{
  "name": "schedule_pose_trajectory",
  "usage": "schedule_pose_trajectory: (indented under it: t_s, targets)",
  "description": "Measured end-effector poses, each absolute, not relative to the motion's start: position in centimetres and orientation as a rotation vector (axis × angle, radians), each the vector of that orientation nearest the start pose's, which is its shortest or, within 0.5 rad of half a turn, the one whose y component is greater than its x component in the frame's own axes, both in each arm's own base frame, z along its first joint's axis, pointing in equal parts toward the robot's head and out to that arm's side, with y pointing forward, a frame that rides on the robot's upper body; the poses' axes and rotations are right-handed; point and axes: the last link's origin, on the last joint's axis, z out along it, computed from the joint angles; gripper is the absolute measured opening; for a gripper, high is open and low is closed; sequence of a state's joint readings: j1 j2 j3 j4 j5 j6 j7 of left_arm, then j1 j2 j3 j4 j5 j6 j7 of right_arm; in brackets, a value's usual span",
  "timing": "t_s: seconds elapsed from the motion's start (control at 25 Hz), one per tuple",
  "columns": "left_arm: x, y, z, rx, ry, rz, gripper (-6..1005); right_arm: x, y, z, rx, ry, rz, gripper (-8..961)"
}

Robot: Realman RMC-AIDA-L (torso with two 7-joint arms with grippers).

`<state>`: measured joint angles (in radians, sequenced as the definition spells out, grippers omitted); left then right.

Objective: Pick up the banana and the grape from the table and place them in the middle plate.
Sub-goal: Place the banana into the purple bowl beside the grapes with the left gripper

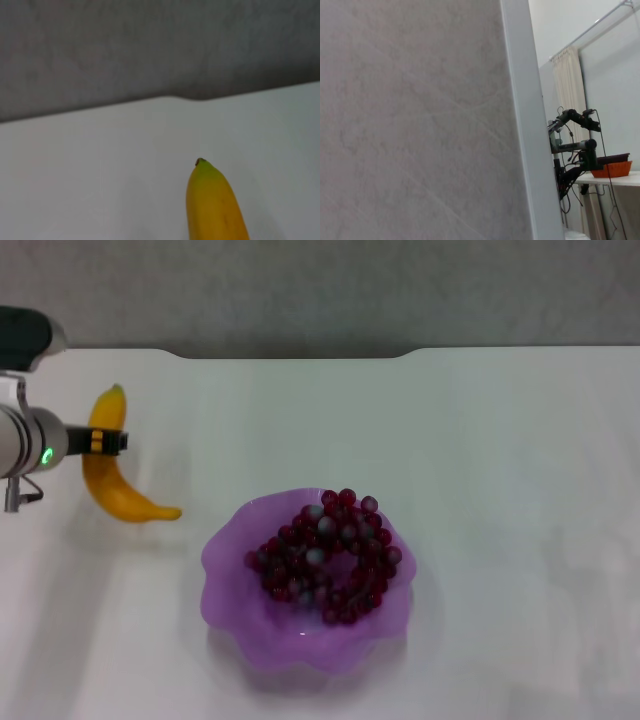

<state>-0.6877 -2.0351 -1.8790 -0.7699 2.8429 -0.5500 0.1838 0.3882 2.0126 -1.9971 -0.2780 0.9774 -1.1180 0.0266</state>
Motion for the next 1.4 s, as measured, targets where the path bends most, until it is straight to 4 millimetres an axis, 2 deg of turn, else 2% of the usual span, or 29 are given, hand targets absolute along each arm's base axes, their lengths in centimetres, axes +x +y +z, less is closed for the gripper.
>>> schedule_pose_trajectory:
  t_s: [0.28, 0.6, 0.76, 0.88, 1.08, 1.4]
  targets:
    - [-23.3, 44.6, 2.7, -1.909, -1.011, -0.052, 481, 37.1, 33.5, 6.3, -1.183, 0.599, 0.63, 891]
    - [-19.3, 41.4, 3.8, -2.079, -0.961, -0.171, 483, 37.3, 33.4, 6.3, -1.184, 0.601, 0.618, 891]
    - [-18.0, 39.4, 2.7, -2.176, -0.91, -0.134, 485, 37.4, 33.3, 6.3, -1.183, 0.602, 0.615, 891]
    - [-17.4, 38.0, 0.9, -2.256, -0.84, -0.079, 485, 37.5, 33.3, 6.3, -1.181, 0.603, 0.614, 891]
    - [-17.2, 37.3, -2.0, -2.338, -0.76, -0.023, 487, 37.5, 33.2, 6.3, -1.178, 0.607, 0.614, 891]
    - [-18.6, 38.5, -2.6, -2.293, -0.825, 0.004, 489, 37.3, 33.3, 6.2, -1.184, 0.604, 0.621, 891]
